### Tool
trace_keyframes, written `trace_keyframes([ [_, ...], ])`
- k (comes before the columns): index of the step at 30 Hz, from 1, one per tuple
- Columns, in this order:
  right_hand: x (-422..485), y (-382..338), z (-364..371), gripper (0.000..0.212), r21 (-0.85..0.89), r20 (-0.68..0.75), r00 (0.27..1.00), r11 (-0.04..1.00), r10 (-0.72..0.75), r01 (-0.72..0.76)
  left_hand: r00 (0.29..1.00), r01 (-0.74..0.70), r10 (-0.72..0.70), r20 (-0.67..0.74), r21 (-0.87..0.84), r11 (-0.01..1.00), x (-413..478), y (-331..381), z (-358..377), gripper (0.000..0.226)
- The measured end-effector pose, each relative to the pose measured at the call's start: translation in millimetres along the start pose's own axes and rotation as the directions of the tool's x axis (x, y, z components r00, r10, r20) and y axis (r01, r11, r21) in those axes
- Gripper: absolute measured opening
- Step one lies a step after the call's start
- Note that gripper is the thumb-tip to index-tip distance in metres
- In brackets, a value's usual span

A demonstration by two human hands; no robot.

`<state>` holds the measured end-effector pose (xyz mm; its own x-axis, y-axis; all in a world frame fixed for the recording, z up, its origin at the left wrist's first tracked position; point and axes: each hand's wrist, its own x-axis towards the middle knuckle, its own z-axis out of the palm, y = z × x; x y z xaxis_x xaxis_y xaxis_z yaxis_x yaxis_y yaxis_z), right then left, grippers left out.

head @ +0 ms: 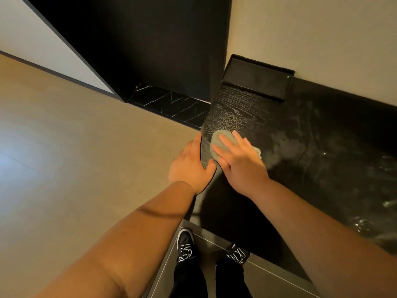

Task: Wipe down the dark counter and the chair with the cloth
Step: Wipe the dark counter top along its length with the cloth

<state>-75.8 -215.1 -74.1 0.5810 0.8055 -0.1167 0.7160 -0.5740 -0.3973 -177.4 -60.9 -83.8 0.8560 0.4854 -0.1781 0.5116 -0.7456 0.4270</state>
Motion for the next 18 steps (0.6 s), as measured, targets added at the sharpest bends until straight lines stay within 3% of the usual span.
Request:
trace_keyframes([
  [7,48,3,-16,0.06,-0.033,0.009,0.999,0.998,0.051,-0.051,1.0,0.01,-0.01,0.018,-0.023,1.0,-4,-1,-5,0.087],
  [11,44,-9,-8,0.06,-0.058,0.037,0.996,0.995,0.077,-0.075,0.998,0.037,-0.032,0.054,-0.097,0.995,-14,-5,-9,0.083],
  [18,-14,-24,6,0.057,-0.003,0.125,0.987,0.995,-0.101,0.102,0.988,0.131,-0.121,0.097,-0.1,0.986,-63,-37,-8,0.051],
])
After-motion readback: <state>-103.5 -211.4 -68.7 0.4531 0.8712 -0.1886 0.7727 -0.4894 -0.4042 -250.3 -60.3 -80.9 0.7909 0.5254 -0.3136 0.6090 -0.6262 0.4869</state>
